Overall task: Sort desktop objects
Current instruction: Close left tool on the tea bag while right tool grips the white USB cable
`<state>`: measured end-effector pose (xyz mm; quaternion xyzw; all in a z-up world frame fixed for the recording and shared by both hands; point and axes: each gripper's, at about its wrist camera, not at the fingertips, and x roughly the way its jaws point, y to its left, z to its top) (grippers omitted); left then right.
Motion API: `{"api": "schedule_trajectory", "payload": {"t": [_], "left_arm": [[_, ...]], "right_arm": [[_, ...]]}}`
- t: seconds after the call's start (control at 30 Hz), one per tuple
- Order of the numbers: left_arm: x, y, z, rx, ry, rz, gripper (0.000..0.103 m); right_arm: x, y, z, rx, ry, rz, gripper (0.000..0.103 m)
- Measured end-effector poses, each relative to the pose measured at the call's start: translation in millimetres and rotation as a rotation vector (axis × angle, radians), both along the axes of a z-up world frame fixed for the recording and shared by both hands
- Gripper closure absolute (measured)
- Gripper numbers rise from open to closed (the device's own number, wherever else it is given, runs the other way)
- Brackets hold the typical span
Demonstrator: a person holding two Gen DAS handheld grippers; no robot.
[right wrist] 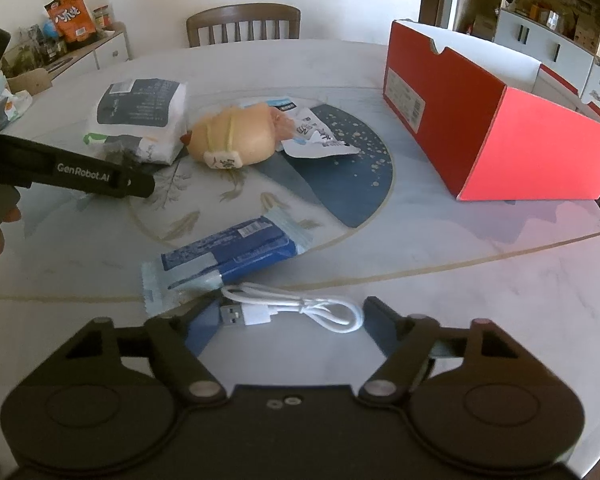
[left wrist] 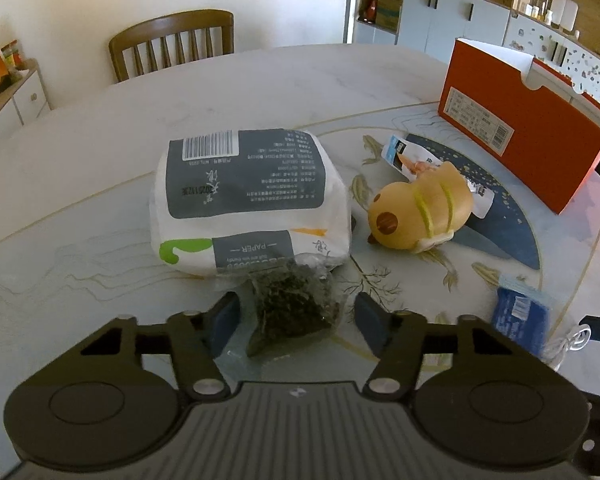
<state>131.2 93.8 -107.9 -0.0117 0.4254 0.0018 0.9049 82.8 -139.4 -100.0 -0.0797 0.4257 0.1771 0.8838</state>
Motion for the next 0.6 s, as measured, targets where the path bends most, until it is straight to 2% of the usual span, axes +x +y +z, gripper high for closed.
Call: {"api": "schedule_trajectory", "payload": {"t": [0.1, 0.27, 0.47, 0.6], "left_arm": [[0.0, -0.8, 1.3, 0.006, 0.001, -0.004, 0.055], [-0.7, -1.2, 3.1, 0.004, 0.006, -0.009, 0.065], [-4.2, -3.6, 7.6, -0.001, 0.003, -0.005, 0.066], [-6.9, -11.6, 13.2, 0.026, 0.0, -0.026, 0.066]], "right_arm": [[-0.4, -2.1, 0.7, 0.0, 0.004, -0.002, 0.028], [-0.6, -10.5, 1.9, 0.003, 0.014, -0.021, 0.028], [0.4, -24.8, 4.6, 0.009, 0.021, -0.055, 0.029], [0.9, -33.3, 7.1, 0.016, 0.019, -0.073, 0.029]]}}
